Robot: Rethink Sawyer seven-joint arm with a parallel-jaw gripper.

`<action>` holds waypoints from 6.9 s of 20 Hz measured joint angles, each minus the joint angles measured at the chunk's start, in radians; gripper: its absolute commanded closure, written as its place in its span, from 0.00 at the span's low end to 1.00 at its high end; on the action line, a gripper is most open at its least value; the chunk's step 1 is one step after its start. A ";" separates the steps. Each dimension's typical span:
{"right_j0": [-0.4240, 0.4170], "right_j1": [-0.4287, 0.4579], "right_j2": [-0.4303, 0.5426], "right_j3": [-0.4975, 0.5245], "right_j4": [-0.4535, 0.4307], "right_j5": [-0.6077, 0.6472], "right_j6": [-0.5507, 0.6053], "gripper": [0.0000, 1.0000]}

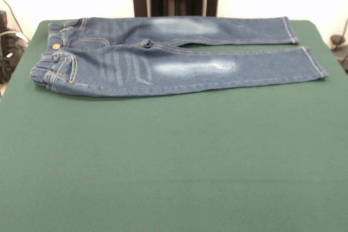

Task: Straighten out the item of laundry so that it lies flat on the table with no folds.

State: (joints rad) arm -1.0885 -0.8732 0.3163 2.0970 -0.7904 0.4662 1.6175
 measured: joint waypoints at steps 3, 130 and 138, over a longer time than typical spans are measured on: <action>0.067 0.011 -0.015 0.026 0.001 -0.038 0.000 1.00; 0.290 0.293 -0.172 -0.022 0.167 -0.266 0.000 1.00; 0.265 0.281 -0.162 -0.029 0.167 -0.244 0.000 1.00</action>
State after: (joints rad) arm -0.8233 -0.5922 0.1547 2.0684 -0.6232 0.2221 1.6177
